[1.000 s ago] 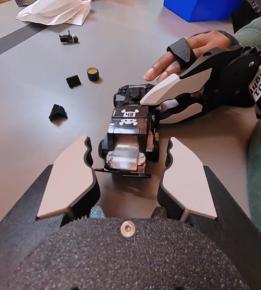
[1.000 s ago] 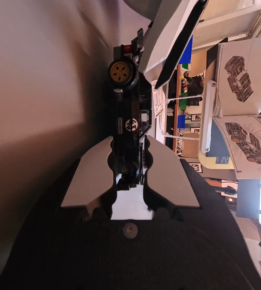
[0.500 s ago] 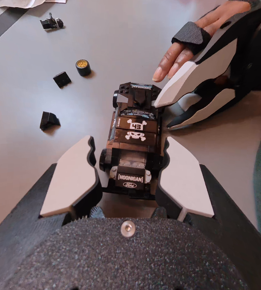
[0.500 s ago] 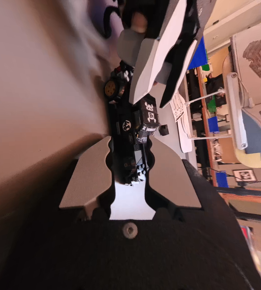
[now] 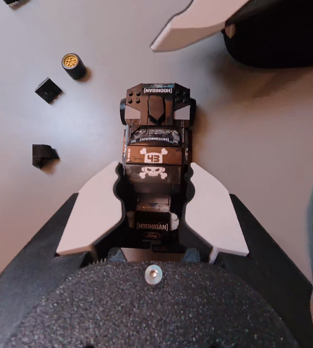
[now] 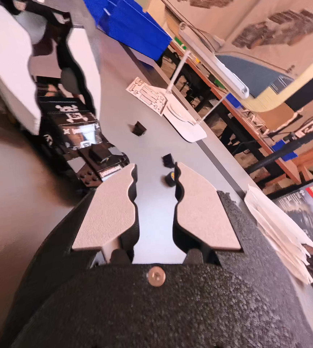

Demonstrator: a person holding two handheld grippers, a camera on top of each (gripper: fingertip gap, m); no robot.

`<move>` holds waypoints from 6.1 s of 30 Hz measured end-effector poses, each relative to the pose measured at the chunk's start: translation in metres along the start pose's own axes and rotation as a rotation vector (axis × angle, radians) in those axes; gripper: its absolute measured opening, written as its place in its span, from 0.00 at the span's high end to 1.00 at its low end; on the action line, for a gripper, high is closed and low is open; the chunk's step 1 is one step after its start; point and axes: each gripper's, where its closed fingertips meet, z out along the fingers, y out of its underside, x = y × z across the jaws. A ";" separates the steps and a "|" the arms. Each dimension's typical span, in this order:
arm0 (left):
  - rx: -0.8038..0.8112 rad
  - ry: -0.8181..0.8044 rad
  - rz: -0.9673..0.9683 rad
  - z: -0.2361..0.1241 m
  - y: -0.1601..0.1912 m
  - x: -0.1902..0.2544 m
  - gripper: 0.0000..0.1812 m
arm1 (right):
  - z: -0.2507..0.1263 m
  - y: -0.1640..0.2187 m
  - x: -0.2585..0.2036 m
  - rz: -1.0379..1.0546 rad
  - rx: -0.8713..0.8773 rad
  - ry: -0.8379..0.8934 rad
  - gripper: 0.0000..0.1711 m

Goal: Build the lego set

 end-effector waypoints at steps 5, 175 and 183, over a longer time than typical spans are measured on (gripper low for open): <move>-0.020 -0.031 0.018 0.003 -0.004 0.001 0.65 | 0.002 0.013 0.013 0.095 -0.037 0.020 0.79; 0.025 -0.197 -0.190 -0.019 -0.009 -0.072 0.74 | 0.057 -0.030 -0.007 -0.542 -0.206 -0.442 0.95; 0.025 -0.193 -0.195 -0.020 -0.009 -0.073 0.74 | 0.062 -0.033 -0.001 -0.399 -0.222 -0.458 0.96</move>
